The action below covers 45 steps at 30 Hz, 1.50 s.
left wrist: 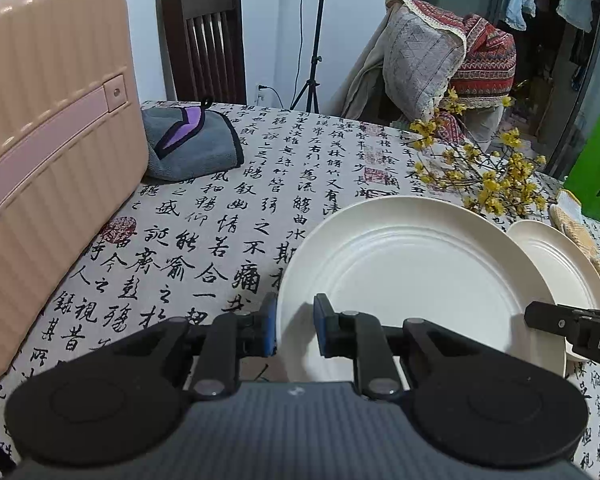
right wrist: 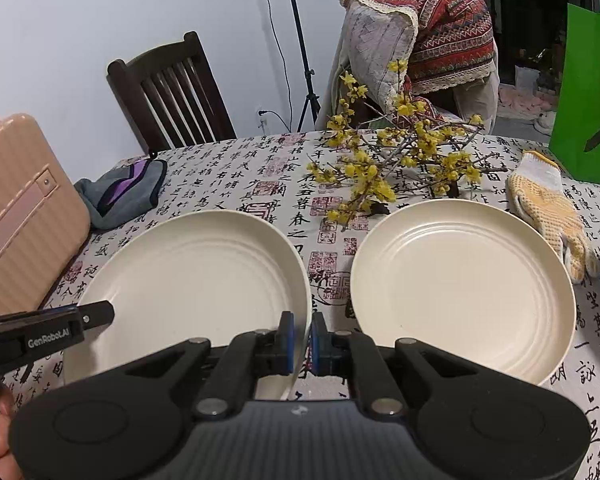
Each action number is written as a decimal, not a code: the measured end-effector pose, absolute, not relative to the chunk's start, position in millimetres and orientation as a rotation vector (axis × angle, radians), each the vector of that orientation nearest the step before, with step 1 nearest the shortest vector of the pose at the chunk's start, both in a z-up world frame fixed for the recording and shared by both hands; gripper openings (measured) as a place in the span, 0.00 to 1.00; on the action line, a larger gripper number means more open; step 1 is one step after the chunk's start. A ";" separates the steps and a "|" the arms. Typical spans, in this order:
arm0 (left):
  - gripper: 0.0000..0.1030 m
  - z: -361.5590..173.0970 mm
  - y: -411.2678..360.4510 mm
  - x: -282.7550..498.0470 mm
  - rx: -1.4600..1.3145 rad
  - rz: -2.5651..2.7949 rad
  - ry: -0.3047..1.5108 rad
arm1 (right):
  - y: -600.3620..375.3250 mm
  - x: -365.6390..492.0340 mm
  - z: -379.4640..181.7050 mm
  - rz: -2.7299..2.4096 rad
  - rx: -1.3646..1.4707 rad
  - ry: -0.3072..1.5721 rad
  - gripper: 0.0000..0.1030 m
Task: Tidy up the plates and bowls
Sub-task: 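Lift the held cream plate off the table with both grippers, then carry the held cream plate toward the first cream plate beside the blue bowls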
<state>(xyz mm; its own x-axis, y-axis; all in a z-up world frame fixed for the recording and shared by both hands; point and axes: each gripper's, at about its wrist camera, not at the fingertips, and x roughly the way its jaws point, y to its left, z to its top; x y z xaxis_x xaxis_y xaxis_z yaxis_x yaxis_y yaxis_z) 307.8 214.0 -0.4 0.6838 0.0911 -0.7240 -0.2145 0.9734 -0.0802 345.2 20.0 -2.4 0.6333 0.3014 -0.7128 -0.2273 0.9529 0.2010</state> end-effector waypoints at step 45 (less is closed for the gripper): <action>0.19 30.7 158.5 234.3 -0.117 0.091 0.742 | -40.3 264.2 20.5 0.266 0.142 0.756 0.08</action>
<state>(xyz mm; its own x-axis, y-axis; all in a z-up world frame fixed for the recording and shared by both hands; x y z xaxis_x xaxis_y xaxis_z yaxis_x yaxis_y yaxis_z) 234.3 158.5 30.7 0.7337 0.0416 -0.6782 -0.1241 0.9896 -0.0735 264.2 -40.3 20.5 0.6959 0.2885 -0.6576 -0.1867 0.9570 0.2222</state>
